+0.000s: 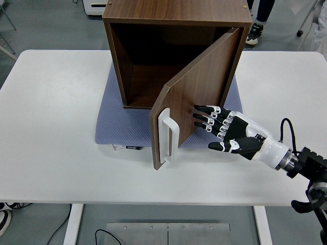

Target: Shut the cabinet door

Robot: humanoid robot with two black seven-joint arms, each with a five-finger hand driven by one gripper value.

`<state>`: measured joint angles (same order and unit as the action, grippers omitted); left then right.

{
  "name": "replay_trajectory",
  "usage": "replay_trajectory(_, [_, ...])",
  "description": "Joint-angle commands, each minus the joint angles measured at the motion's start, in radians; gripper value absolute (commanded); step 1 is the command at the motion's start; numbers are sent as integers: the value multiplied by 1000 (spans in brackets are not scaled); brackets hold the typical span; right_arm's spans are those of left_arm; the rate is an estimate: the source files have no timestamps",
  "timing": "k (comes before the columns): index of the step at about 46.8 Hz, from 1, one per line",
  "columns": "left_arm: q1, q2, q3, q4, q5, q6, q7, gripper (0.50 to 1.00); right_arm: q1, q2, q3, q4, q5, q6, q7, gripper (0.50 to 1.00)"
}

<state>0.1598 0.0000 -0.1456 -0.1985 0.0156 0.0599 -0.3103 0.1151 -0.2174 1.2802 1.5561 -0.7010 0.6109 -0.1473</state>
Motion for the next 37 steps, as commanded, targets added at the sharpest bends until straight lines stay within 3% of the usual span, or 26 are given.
replay_trajectory(1, [0, 0, 0, -1, 0, 0, 0, 1000, 8, 9, -2, -8, 0, 0, 0, 1000])
replay_trajectory(37, [0, 0, 0, -1, 0, 0, 0, 1000, 118, 107, -27, -145, 0, 0, 2, 1000])
